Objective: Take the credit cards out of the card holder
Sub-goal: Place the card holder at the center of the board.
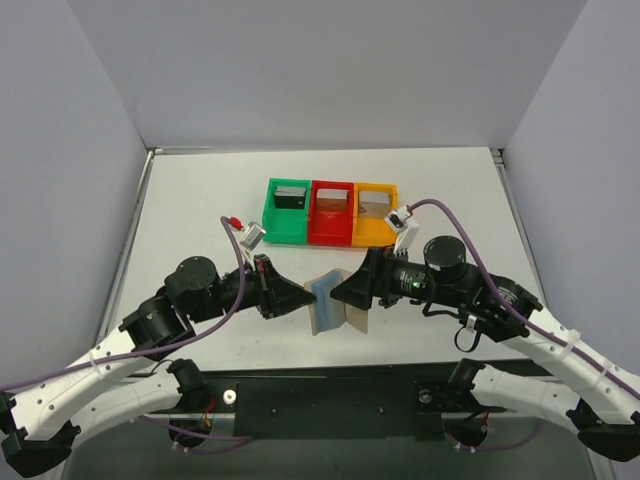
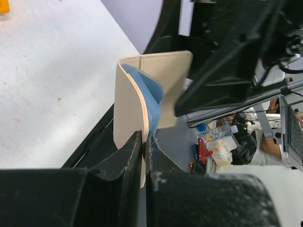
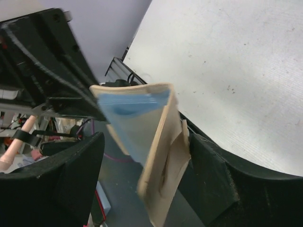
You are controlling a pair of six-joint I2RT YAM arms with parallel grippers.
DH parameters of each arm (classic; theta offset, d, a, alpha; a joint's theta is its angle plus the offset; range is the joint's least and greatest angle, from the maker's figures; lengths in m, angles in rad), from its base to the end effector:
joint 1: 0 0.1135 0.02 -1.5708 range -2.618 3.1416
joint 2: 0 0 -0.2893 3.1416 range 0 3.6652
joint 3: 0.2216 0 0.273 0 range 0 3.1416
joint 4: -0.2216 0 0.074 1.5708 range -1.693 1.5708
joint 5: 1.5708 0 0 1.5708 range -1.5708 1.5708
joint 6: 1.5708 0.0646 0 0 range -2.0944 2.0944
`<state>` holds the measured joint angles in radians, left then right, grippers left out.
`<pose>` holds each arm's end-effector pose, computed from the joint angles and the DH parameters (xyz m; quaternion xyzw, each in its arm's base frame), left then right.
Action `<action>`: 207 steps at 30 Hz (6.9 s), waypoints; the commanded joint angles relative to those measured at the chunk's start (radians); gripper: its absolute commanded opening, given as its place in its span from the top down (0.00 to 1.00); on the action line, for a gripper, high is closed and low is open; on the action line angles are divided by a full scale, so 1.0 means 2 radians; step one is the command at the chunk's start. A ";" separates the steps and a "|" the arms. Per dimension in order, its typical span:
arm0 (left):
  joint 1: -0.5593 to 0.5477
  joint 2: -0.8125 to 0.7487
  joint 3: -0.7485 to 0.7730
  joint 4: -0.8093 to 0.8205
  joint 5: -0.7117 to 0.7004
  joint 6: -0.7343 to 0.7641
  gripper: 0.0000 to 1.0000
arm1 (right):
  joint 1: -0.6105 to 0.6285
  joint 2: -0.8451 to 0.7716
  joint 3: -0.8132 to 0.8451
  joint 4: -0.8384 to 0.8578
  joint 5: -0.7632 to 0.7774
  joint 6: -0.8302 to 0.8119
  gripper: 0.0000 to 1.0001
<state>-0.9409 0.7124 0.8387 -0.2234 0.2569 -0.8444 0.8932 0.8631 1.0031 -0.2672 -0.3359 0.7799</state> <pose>0.1007 -0.1661 0.3824 0.1214 0.7295 -0.5785 0.3442 0.1221 0.1857 0.4128 -0.1522 0.7326 0.5677 0.3433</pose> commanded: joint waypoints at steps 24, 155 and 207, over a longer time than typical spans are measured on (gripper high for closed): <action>-0.001 -0.016 0.011 0.076 0.022 -0.017 1.00 | 0.096 0.040 0.073 -0.067 0.162 -0.051 0.42; -0.001 -0.028 -0.047 0.269 0.117 -0.079 1.00 | 0.182 -0.022 0.111 -0.116 0.302 -0.099 0.40; 0.085 0.001 -0.235 0.195 0.007 -0.061 1.00 | 0.046 0.062 -0.087 -0.021 0.220 -0.103 1.00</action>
<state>-0.7799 0.6880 0.3847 0.1726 0.3779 -0.9886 1.0134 0.9340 0.8860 -0.3931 0.0429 0.5804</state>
